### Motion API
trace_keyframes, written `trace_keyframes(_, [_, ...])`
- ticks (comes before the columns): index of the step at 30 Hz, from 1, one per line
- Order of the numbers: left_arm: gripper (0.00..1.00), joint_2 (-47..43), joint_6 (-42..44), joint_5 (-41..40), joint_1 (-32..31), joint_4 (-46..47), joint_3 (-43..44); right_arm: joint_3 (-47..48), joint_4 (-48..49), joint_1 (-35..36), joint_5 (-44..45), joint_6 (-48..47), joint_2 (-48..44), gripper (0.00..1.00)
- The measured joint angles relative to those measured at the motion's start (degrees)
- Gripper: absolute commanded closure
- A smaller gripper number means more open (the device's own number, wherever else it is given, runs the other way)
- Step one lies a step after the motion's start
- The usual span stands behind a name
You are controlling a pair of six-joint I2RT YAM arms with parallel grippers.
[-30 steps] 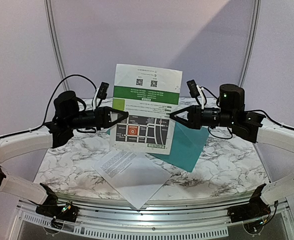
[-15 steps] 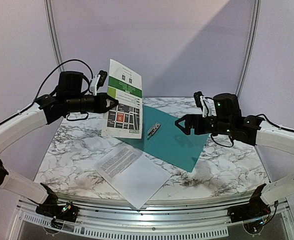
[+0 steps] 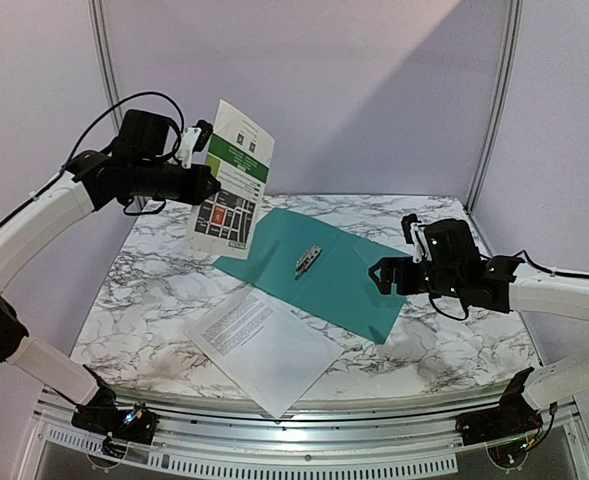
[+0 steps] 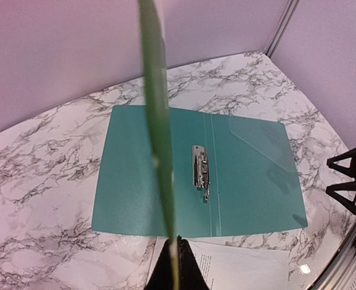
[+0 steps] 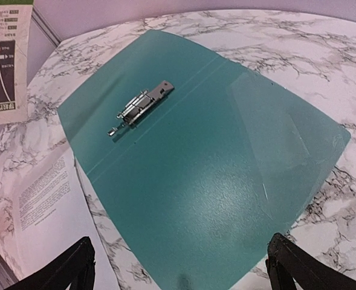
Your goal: Put the files into the folder
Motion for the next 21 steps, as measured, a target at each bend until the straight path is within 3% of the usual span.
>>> trace_keyframes(8, [1.0, 13.3, 2.9, 1.8, 0.8, -8.1, 11.6, -2.1, 0.8, 0.0, -2.0, -0.3, -0.7, 0.01])
trace_keyframes(21, [1.0, 34.9, 5.8, 19.5, 5.7, -16.1, 32.8, -1.2, -3.5, -5.9, -12.9, -0.3, 5.0, 0.01])
